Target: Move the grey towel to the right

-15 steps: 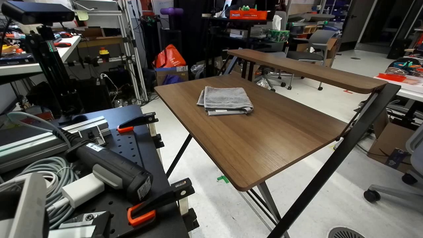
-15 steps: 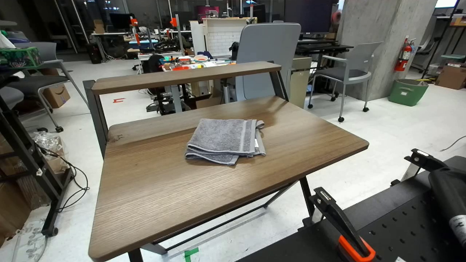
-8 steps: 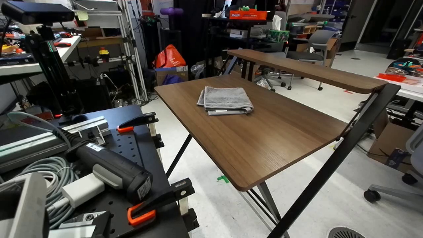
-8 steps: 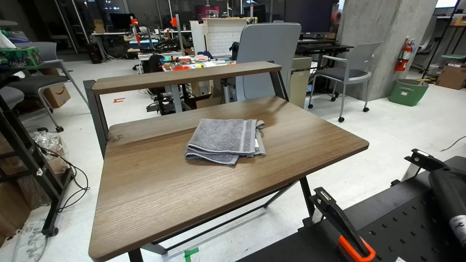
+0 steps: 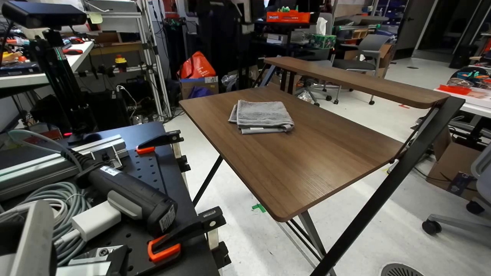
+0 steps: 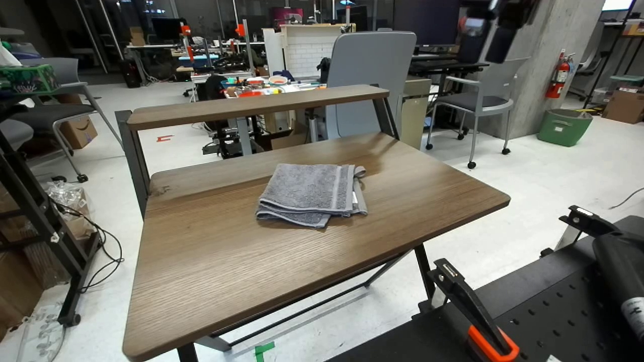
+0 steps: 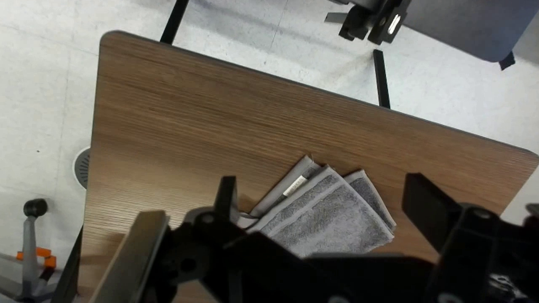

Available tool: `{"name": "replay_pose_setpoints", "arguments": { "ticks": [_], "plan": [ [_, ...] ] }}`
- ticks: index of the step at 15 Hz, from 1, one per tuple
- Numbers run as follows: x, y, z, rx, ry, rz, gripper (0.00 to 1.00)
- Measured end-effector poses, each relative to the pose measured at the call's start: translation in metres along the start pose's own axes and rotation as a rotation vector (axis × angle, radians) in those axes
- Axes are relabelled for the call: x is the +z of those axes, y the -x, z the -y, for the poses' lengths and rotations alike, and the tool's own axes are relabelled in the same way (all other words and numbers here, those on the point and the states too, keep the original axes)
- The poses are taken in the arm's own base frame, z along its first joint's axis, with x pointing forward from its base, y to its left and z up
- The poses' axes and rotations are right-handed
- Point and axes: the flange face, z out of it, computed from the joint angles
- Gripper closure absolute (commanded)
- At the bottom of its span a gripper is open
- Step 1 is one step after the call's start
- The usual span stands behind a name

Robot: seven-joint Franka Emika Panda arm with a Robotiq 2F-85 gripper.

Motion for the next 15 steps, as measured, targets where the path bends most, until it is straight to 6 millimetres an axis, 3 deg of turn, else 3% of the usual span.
{"name": "replay_pose_setpoints", "arguments": {
  "ticks": [9,11,15],
  "plan": [
    [0.096,-0.155,0.052,-0.028,0.031,0.049,0.00],
    [0.109,-0.168,0.052,-0.028,0.027,0.051,0.00],
    [0.108,-0.172,0.047,-0.023,0.028,0.049,0.00]
  ]
}}
